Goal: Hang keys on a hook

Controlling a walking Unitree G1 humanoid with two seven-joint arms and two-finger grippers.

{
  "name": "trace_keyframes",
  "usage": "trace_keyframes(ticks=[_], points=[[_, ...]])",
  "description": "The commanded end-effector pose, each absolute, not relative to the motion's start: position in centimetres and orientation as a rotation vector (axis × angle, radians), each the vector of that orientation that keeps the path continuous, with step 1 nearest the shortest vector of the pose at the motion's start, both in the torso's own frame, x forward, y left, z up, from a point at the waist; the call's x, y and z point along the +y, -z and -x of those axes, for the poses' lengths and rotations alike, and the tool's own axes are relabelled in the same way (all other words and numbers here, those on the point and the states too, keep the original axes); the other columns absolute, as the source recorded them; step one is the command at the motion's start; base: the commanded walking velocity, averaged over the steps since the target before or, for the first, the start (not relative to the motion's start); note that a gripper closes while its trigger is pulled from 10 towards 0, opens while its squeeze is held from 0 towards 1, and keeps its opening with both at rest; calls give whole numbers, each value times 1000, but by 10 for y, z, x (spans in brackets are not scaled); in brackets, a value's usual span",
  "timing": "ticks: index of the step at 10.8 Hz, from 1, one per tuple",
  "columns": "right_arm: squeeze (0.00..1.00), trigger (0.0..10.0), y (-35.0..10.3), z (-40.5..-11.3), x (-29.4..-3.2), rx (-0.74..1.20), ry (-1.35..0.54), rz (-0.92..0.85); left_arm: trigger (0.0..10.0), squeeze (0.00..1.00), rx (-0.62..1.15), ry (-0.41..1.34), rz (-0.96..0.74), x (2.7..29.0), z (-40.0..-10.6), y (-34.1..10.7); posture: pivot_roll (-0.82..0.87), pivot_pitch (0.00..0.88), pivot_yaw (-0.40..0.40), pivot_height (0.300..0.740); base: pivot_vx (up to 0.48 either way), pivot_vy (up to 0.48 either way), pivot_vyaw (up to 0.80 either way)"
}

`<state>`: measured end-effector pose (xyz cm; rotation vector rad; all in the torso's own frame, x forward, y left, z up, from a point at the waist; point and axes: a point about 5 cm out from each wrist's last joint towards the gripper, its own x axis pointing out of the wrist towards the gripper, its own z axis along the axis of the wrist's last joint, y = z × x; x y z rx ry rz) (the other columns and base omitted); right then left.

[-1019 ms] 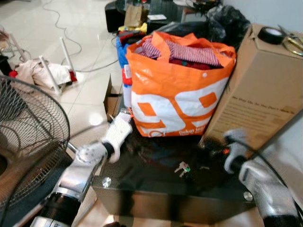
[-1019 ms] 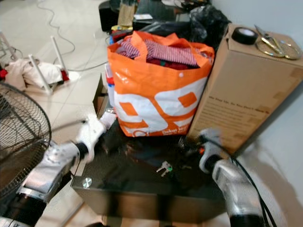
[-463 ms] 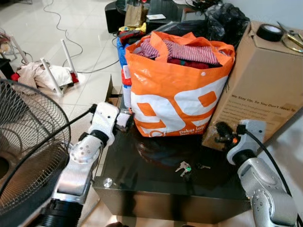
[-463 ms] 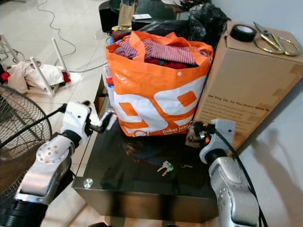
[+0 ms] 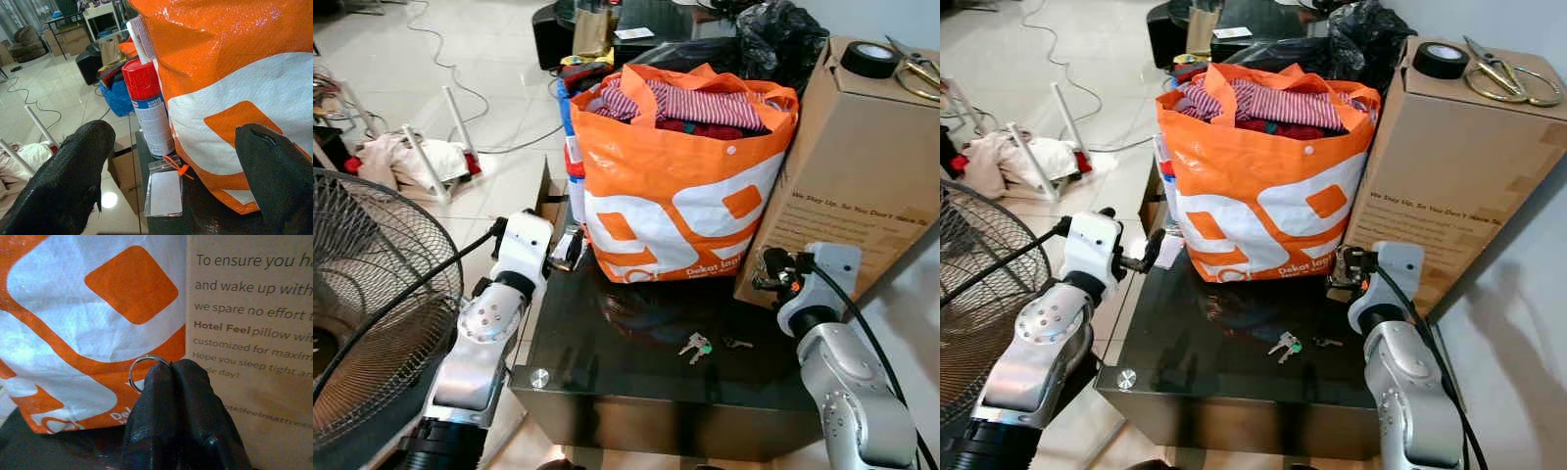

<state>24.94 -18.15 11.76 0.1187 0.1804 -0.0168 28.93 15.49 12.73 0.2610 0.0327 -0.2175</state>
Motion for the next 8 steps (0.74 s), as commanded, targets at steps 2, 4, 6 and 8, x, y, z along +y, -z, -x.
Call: trace_keyframes(ticks=[2, 4, 6, 8], points=[[0, 10000, -115, -251, -182, 195, 27, -108, 10000, 125, 39, 209, -267, 155, -288, -125, -86, 0, 33, 740, 0, 0, 0], [0, 10000, -113, -251, -181, 204, 16, -98, 10000, 125, 47, 197, -266, 158, -285, -123, -77, 0, 26, 740, 0, 0, 0], [0, 10000, -112, -251, -179, 211, 11, -103, 10000, 125, 52, 191, -265, 159, -282, -123, -74, 0, 24, 740, -122, 0, 0], [0, 10000, -111, -252, -178, 214, 9, -104, 10000, 122, 53, 189, -264, 160, -283, -123, -74, 0, 25, 740, -122, 0, 0]])
